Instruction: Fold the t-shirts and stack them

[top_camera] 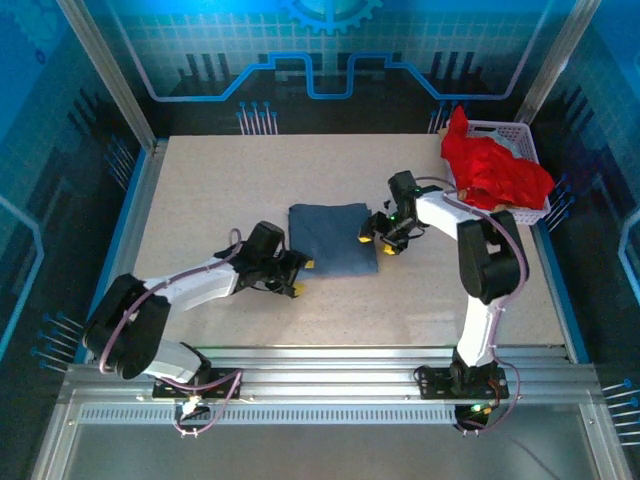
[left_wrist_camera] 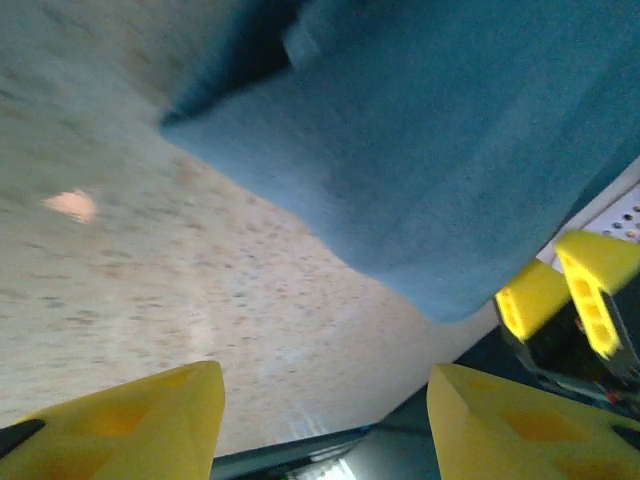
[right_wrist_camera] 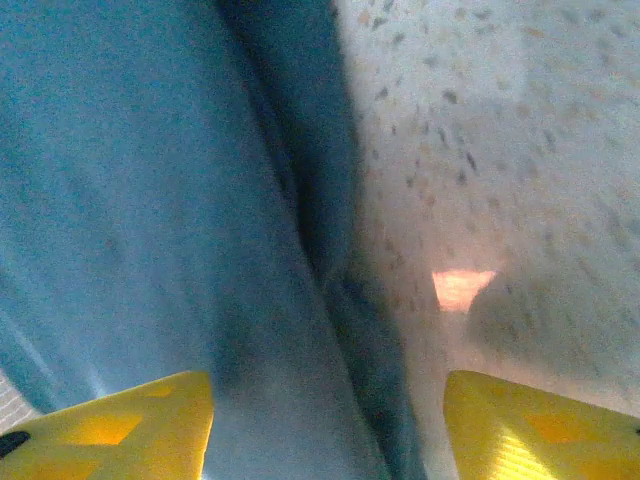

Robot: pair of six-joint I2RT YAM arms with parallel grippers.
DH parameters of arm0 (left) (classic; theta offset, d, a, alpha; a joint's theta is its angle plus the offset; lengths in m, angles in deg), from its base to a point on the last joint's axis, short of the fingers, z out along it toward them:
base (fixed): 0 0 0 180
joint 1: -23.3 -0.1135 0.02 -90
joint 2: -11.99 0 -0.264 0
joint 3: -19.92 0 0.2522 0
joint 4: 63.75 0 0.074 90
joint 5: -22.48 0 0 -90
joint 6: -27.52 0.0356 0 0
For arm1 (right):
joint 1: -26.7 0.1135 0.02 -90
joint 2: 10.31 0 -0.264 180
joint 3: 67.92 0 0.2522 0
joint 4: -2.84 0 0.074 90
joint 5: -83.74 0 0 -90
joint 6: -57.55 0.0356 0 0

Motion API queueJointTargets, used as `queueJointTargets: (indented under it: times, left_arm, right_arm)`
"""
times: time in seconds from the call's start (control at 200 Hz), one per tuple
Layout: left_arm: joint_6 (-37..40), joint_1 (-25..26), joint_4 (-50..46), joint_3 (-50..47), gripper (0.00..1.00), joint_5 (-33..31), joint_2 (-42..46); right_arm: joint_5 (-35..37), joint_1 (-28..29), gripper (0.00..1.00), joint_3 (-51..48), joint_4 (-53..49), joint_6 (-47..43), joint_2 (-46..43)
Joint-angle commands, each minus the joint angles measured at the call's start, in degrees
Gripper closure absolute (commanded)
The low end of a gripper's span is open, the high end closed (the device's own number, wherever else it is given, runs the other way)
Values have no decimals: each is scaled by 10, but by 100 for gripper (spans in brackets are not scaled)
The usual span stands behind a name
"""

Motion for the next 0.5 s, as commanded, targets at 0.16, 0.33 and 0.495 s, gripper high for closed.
queueJointTargets:
  times: [0.16,0.33,0.495]
  left_arm:
    - [-177,44,170,-26,43,-91,-39]
    - [-144,26,36,-31,42,-133,45]
    - [-150,3,-19,-81,41,-167,130]
  right_arm:
    - [-54,25,50,79,12,17,81]
    - [-52,85,63,124,25,99,121]
    - [-31,140,71,193,41,168,160]
